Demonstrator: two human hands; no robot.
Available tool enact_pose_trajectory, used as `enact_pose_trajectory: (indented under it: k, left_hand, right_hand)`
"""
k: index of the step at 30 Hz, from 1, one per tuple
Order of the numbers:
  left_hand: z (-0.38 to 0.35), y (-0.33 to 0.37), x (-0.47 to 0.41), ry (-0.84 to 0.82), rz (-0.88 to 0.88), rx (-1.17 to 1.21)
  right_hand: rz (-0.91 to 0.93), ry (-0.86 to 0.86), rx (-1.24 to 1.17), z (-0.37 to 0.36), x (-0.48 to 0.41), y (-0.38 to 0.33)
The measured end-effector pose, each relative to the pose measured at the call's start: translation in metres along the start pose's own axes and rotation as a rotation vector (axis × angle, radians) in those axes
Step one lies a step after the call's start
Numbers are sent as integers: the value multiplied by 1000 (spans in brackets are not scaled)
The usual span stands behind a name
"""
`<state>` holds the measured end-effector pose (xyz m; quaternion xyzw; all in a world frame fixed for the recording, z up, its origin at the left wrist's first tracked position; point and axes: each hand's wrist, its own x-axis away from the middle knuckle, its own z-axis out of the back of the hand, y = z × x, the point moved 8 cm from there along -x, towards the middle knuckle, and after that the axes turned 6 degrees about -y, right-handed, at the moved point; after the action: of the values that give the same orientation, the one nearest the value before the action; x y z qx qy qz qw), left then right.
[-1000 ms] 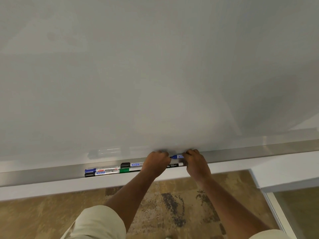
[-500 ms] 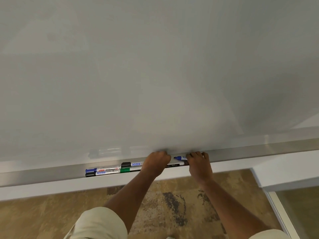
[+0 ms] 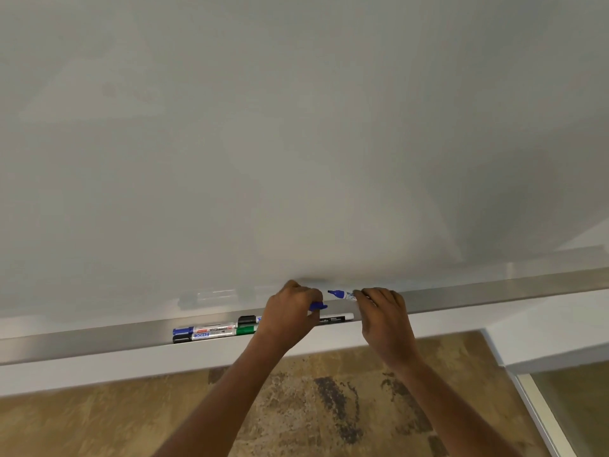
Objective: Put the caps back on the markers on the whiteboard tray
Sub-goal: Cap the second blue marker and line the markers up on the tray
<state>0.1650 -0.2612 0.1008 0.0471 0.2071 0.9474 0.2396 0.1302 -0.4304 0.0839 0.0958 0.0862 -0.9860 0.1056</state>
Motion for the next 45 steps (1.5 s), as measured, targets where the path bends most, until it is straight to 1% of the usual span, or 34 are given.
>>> enact_pose_trajectory:
  k: [3, 12, 14, 16, 20, 23, 28, 34, 39, 45]
  left_hand:
    - [49, 10, 15, 65, -40, 141]
    - [209, 24, 52, 278, -160, 351]
    - [234, 20, 63, 333, -146, 466]
    - [246, 13, 73, 357, -97, 610]
    - [252, 3, 98, 417, -26, 937]
    - [254, -2, 113, 450, 2, 1055]
    - [257, -1, 128, 441, 0, 1078]
    - [254, 3, 139, 438, 4, 1081]
    - [252, 2, 145, 464, 14, 1146]
    - [245, 3, 146, 458, 14, 1231]
  right_hand:
    - [57, 54, -85, 40, -5, -18]
    - [262, 336, -261, 211, -29, -77]
    - [302, 385, -296, 241, -31, -91]
    - [317, 403, -314, 258, -30, -103]
    - [313, 347, -346, 254, -23, -125]
    - [326, 331, -366, 251, -18, -136]
    - [342, 353, -384, 261, -14, -149]
    - [356, 337, -368, 262, -9, -160]
    - [373, 327, -364, 264, -6, -164]
    - [401, 327, -384, 265, -4, -173]
